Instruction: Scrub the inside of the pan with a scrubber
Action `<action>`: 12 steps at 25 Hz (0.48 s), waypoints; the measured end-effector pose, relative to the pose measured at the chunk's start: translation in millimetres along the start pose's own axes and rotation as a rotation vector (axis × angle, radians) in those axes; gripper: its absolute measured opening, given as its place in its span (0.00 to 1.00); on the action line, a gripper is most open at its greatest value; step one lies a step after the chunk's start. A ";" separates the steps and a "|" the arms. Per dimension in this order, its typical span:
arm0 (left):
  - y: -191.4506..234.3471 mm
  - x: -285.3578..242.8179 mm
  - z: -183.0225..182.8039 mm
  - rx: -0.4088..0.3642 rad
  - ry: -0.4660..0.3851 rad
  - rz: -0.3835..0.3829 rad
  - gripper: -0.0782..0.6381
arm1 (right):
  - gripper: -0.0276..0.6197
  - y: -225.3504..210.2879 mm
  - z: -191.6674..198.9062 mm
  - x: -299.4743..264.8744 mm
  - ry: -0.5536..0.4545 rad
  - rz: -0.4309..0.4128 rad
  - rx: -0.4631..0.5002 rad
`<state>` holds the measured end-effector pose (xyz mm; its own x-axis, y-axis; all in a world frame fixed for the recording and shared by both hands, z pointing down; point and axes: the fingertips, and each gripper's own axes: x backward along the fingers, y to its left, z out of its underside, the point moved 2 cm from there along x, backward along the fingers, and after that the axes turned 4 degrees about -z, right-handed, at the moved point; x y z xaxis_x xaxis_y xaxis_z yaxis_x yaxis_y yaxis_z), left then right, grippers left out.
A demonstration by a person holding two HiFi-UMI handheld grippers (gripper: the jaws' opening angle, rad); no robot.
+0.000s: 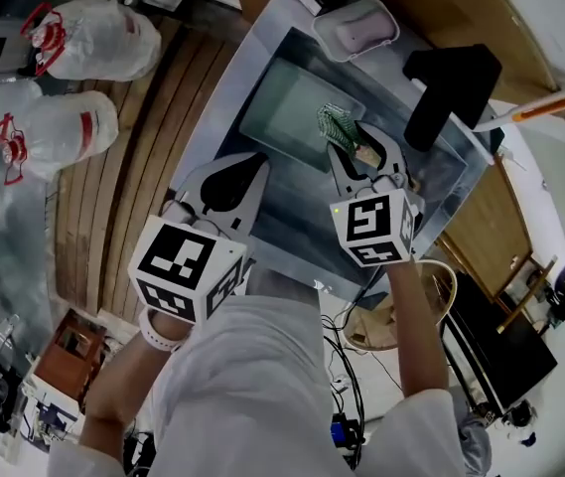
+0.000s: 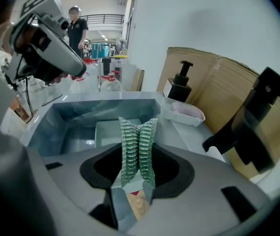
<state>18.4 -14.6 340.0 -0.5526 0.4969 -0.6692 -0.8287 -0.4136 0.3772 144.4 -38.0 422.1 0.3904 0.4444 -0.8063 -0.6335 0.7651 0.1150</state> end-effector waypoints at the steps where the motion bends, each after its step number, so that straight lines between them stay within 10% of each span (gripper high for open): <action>1: 1.2 -4.1 1.3 0.005 0.005 0.000 0.12 | 0.29 -2.4 2.3 -6.0 0.012 -0.004 0.008; 12: 0.3 -40.5 21.9 0.074 0.059 0.026 0.12 | 0.29 -20.0 25.9 -58.0 0.130 -0.028 0.079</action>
<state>38.6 -18.1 381.3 -0.5697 0.4400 -0.6942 -0.8196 -0.3670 0.4399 151.7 -67.0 481.6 0.3142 0.3626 -0.8774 -0.5673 0.8127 0.1327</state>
